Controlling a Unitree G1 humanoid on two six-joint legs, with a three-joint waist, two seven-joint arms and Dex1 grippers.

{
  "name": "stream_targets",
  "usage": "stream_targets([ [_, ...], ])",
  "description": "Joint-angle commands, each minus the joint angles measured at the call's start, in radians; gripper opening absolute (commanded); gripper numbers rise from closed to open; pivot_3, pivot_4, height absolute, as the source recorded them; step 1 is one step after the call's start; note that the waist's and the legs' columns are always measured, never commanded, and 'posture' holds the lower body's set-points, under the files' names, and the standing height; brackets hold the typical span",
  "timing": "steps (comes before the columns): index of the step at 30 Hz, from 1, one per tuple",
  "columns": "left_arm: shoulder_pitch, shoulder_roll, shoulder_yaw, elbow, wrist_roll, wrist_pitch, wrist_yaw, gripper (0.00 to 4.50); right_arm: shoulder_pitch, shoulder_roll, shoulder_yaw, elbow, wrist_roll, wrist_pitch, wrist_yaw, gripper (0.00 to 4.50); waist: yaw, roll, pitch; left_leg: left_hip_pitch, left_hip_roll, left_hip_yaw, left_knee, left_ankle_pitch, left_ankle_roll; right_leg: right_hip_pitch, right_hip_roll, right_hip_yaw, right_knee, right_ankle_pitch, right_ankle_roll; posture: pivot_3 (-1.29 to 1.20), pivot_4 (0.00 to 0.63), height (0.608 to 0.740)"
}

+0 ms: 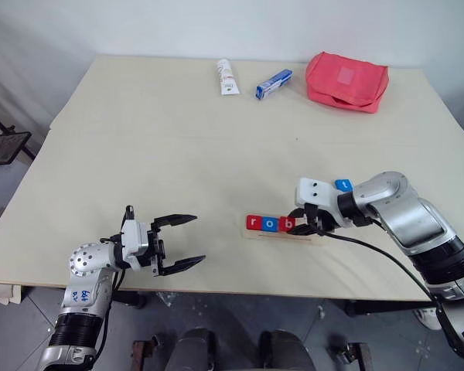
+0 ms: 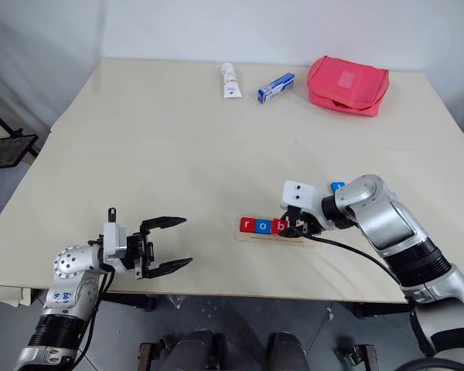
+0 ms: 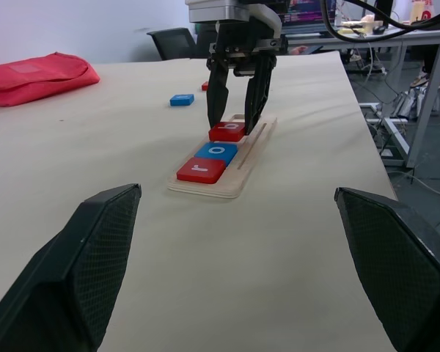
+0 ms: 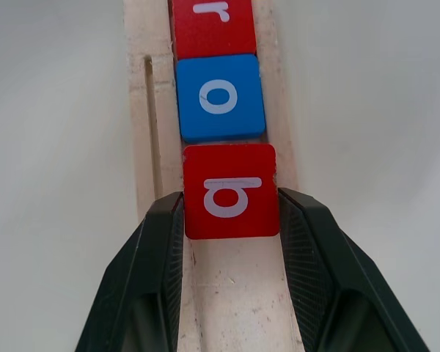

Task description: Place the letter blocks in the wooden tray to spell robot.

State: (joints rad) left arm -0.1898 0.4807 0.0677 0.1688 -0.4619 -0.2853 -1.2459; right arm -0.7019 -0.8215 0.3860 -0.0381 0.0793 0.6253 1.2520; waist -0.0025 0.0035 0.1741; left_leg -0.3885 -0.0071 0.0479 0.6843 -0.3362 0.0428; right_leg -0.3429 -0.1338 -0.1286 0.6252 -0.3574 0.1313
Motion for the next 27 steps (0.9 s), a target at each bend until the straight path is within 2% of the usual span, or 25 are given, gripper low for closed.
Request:
stream_targets([
  [1,0.002,-0.003,-0.001,-0.023,0.005,-0.02,0.005,4.5,-0.026,0.008,-0.009,-0.023,-0.004,-0.007,0.001,2.51,0.0,0.0,0.0,0.0,0.0,0.0,0.0,0.0,0.0,0.0,0.0,0.0,0.0,0.0,0.0,0.0,0.15,0.74],
  [6,-0.003,-0.003,-0.002,-0.013,0.005,-0.024,0.003,4.5,-0.025,0.009,-0.038,-0.067,0.02,0.027,0.0,4.25,0.0,0.0,0.0,0.0,0.0,0.0,0.0,0.0,0.0,0.0,0.0,-0.001,0.0,0.0,0.0,0.0,0.15,0.74],
  [7,-0.004,-0.003,-0.002,-0.011,0.005,-0.025,0.003,4.5,-0.023,0.006,-0.041,-0.073,0.02,0.03,0.0,4.48,0.001,0.0,0.0,0.0,0.0,0.0,0.0,0.0,0.0,0.0,0.0,-0.001,0.0,0.0,0.0,0.0,0.15,0.74],
  [13,-0.017,-0.007,-0.01,0.005,0.006,-0.031,-0.001,4.5,0.061,-0.048,-0.134,-0.164,0.065,0.085,-0.031,4.48,0.005,0.0,0.0,0.0,0.0,-0.001,0.0,0.0,0.0,0.0,0.0,-0.001,0.0,0.0,0.0,0.0,0.15,0.74],
  [16,-0.023,-0.009,-0.012,0.017,0.007,-0.035,-0.007,4.5,0.136,-0.081,-0.192,-0.22,0.107,0.076,-0.025,3.88,0.007,0.0,0.0,0.0,-0.001,-0.004,0.0,0.0,0.0,0.001,0.0,-0.001,0.0,0.0,0.0,0.0,0.15,0.74],
  [20,-0.035,-0.01,-0.014,0.032,0.006,-0.039,-0.016,4.5,0.178,-0.097,-0.192,-0.203,0.095,0.066,-0.052,2.45,-0.001,0.0,0.0,0.0,0.0,-0.003,0.0,0.0,0.0,0.001,0.0,-0.001,0.0,0.0,0.0,0.0,0.15,0.74],
  [27,-0.044,-0.011,-0.016,0.035,0.005,-0.039,-0.021,4.5,0.193,-0.063,-0.178,-0.125,0.092,0.042,-0.098,0.01,0.001,0.0,0.0,0.0,0.0,-0.002,0.0,0.0,-0.001,0.001,0.0,-0.002,0.0,0.0,0.0,0.0,0.15,0.74],
])
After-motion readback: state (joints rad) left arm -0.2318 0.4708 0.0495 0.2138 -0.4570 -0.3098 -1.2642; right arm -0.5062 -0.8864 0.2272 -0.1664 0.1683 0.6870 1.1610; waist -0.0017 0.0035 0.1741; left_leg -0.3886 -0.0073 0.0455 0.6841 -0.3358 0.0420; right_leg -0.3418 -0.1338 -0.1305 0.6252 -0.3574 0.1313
